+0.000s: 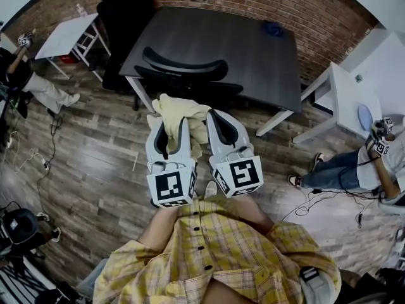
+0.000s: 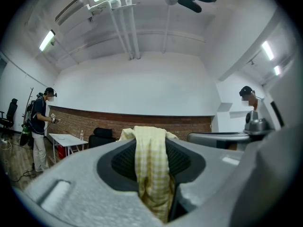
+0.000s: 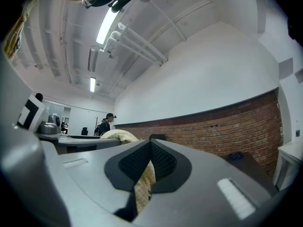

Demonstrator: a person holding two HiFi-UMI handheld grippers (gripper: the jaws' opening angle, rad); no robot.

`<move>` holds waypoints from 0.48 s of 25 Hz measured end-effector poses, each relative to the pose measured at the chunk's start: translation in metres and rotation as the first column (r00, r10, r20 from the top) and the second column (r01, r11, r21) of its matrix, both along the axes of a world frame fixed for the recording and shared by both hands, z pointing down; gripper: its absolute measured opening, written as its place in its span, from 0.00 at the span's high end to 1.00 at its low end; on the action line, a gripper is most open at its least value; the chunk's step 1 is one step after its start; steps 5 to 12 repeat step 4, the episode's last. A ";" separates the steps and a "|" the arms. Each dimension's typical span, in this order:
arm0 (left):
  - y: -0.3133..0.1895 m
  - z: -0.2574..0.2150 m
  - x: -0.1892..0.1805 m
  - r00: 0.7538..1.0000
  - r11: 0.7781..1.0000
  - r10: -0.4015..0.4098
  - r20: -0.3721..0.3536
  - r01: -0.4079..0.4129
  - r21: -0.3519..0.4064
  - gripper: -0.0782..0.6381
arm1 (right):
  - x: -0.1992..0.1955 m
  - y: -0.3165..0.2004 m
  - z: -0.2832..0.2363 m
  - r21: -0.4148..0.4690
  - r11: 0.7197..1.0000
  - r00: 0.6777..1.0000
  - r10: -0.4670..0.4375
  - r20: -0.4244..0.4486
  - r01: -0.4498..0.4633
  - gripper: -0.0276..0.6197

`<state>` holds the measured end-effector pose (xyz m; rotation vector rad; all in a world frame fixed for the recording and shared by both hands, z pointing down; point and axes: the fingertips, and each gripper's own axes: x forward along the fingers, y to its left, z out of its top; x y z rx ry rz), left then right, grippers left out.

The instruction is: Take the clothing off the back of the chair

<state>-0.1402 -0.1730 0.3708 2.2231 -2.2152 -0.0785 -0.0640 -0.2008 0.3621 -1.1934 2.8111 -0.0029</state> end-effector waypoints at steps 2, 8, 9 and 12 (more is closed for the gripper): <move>-0.002 0.001 -0.001 1.000 1.000 -0.001 0.002 0.001 0.002 0.67 | -0.001 -0.002 -0.001 0.005 1.000 1.000 -0.002 -0.001 0.002 0.96; -0.004 0.001 -0.001 1.000 1.000 -0.002 0.004 0.002 0.005 0.67 | -0.001 -0.004 -0.001 0.008 1.000 1.000 -0.003 -0.002 0.003 0.96; -0.004 0.001 -0.001 1.000 1.000 -0.002 0.004 0.002 0.005 0.67 | -0.001 -0.004 -0.001 0.008 1.000 1.000 -0.003 -0.002 0.003 0.96; -0.004 0.001 -0.001 1.000 1.000 -0.002 0.004 0.002 0.005 0.67 | -0.001 -0.004 -0.001 0.008 1.000 1.000 -0.003 -0.002 0.003 0.96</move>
